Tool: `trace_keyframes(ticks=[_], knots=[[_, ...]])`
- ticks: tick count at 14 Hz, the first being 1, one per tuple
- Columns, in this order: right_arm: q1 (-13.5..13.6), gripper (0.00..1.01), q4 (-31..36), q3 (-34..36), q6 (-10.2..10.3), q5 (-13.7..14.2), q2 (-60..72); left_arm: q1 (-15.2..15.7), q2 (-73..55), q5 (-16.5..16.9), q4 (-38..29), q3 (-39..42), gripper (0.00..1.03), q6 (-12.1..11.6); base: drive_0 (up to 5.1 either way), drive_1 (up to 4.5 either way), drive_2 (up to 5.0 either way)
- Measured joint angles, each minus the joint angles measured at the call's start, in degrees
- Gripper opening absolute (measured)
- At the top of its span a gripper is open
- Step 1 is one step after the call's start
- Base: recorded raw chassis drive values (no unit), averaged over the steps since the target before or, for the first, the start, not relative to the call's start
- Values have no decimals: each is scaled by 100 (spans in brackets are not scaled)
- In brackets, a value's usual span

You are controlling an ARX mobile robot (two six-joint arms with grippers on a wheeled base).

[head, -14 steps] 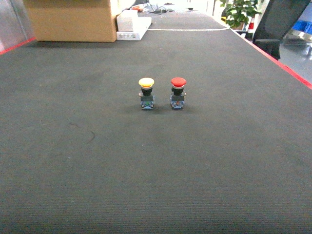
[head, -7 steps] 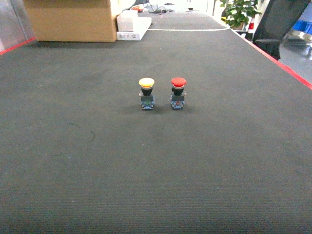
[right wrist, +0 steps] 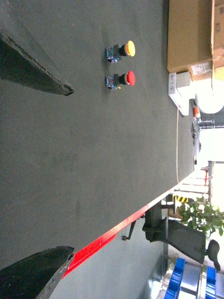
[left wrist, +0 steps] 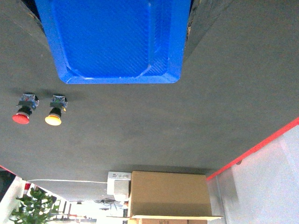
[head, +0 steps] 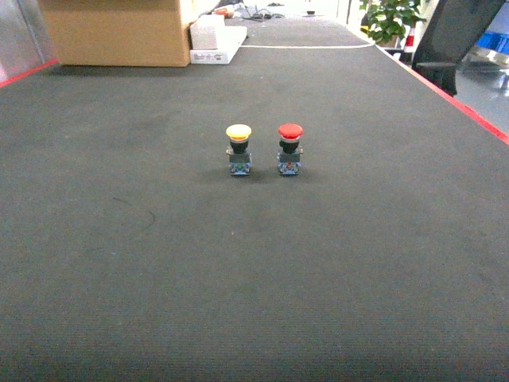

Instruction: Pick blue part to blue bin on bottom shelf

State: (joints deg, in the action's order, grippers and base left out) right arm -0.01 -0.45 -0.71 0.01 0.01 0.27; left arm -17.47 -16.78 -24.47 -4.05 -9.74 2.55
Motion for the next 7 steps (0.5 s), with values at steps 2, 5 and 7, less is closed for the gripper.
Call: trace_keyframes(ticks=[2,5,7], knots=[[0,98,-7,0,0,0,0,0,2,0,-4,4,44,0,0,0,0],[0,98,37,0,0,-4,0,0,26,-33,2,7,44,0,0,0,0],[0,98,20,0,0,-2,0,0,26,-13,-13,7,44,0,0,0,0]])
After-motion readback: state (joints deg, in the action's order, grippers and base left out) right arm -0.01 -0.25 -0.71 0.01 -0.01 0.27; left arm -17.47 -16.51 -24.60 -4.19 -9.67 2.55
